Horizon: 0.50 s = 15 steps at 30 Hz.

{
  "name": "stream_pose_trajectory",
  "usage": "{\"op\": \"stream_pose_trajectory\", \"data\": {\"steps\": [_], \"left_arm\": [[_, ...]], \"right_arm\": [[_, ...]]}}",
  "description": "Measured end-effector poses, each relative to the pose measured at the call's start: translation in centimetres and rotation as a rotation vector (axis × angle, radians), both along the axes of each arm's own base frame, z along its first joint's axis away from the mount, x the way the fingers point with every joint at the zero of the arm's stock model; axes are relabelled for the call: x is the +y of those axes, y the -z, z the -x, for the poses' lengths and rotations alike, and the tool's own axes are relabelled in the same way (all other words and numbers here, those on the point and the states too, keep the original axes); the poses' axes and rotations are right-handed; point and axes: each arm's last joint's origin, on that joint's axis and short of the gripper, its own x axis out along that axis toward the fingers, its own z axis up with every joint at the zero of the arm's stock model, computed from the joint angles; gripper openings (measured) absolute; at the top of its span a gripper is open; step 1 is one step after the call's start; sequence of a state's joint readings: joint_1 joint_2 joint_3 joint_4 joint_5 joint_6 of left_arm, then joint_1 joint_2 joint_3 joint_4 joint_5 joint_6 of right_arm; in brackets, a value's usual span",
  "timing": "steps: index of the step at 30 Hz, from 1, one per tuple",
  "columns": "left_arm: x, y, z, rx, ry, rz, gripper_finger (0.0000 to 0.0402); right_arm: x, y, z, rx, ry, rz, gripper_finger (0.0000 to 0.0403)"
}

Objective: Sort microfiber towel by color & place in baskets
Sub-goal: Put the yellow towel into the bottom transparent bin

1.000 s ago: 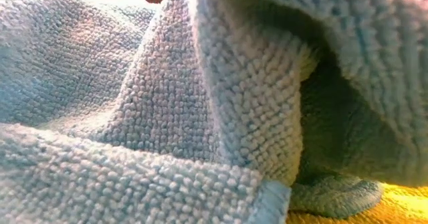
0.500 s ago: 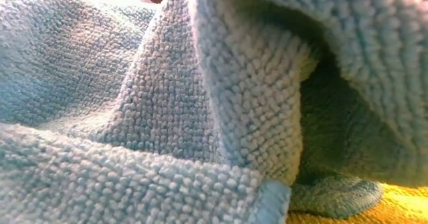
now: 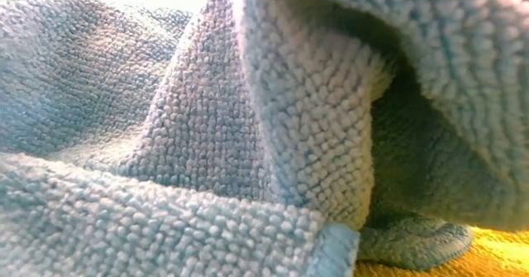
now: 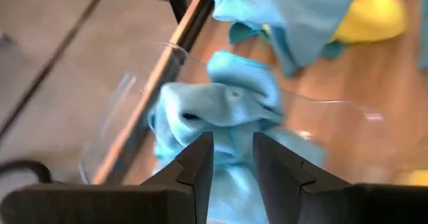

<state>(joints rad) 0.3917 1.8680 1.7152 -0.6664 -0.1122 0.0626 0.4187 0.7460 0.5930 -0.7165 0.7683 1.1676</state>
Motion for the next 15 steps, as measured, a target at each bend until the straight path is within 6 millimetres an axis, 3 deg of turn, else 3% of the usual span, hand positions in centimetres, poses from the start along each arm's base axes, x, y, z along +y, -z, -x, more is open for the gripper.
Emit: {"op": "stream_pose_trajectory", "data": {"steps": [5, 15], "left_arm": [[-4.0, -2.4, 1.9, 0.017, -0.054, 0.136, 0.0094], [-14.9, -4.4, 5.6, 0.188, -0.113, 0.247, 0.0094]], "right_arm": [[0.0, 0.0, 0.0, 0.012, -0.014, 0.018, 0.0197], [0.0, 0.0, 0.0, 0.076, -0.089, 0.115, 0.0197]]}}
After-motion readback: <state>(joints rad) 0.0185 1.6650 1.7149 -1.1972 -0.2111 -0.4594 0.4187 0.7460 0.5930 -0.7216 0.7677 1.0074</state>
